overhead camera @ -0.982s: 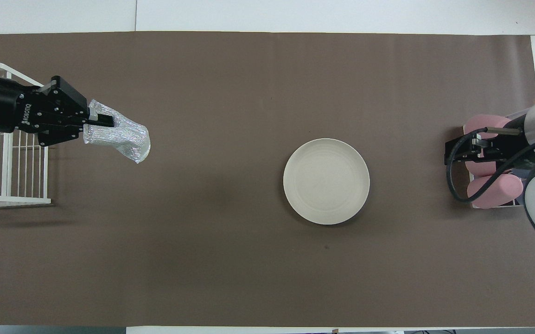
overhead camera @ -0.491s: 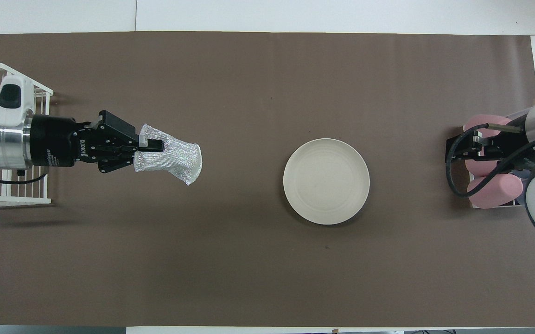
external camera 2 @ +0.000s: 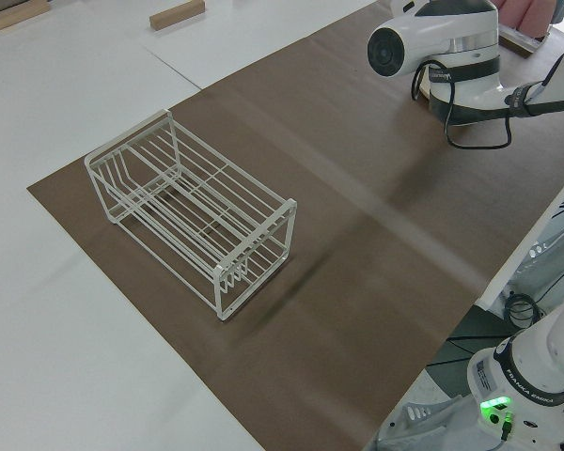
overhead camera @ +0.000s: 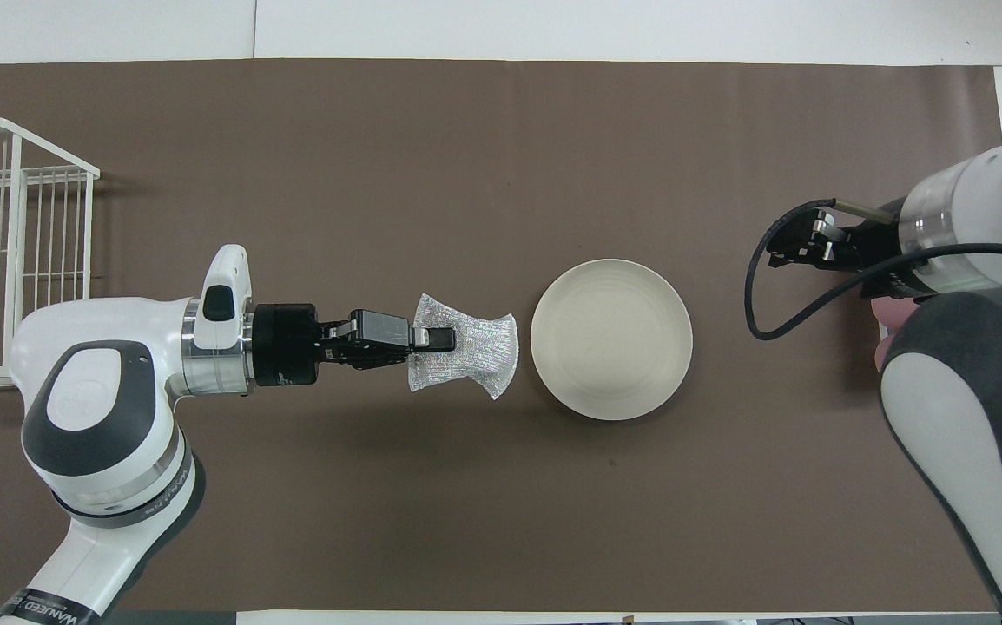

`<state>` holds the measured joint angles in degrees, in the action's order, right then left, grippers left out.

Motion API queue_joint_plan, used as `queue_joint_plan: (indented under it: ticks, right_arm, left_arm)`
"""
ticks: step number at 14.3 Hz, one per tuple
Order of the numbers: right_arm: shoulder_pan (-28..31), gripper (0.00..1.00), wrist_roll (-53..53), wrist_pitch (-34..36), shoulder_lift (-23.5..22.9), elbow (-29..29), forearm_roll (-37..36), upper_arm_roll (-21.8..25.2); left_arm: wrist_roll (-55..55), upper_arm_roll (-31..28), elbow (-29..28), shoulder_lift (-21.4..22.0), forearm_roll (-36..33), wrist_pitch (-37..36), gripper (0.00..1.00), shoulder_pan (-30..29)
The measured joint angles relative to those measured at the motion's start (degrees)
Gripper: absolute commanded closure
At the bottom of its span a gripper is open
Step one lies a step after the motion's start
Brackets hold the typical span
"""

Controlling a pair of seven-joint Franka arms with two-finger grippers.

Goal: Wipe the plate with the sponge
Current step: 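Hold the scrubber near the plate while the right gripper grasps the plate rim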

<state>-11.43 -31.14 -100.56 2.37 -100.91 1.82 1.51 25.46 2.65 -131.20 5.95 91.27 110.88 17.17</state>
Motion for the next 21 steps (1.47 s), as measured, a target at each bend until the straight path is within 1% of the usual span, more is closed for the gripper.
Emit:
queue_joint_plan:
  ticks: [2,5,8,12,14,16,18,21]
  right_arm:
    - [-0.6,0.0,-4.1,-0.1,-0.8,-0.1,0.0,-0.1]
    - [-1.6,0.0,-10.9,-0.3,-1.7,-0.2,0.0,-0.1]
    - [-3.3,0.0,-16.7,-0.3,-1.8,-0.3,0.0,-0.1]
    - [-3.5,0.0,-19.3,-0.9,-2.3,-0.7,0.2,-0.1]
    - [-3.5,0.0,-21.8,-1.9,-2.6,-1.3,2.9,-0.1]
    - [-3.7,0.0,-26.5,-2.0,-2.9,-2.0,5.9,-0.2]
    - [-5.9,0.0,-34.8,-2.0,-3.0,-2.4,9.4,-0.2]
    - [-10.9,0.0,-48.9,-2.5,-3.0,-2.5,14.7,-0.3]
  left_arm:
    - [2.2,-0.1,-2.2,0.5,3.0,0.0,1.0,0.4]
    - [2.7,0.0,-3.6,0.7,7.1,0.1,1.0,1.3]
    - [2.7,0.0,-4.0,0.7,8.1,0.7,1.0,2.5]
    - [2.7,-0.1,-4.3,0.7,8.1,0.9,1.0,2.8]
    - [2.7,-0.1,-4.6,0.7,8.1,1.0,1.0,3.0]
    - [2.7,-0.1,-5.1,0.7,8.1,1.3,1.0,3.1]
    - [2.7,-0.1,-5.2,0.8,8.1,1.7,1.0,3.4]
    - [2.7,-0.1,-5.3,0.8,8.1,1.9,1.0,3.5]
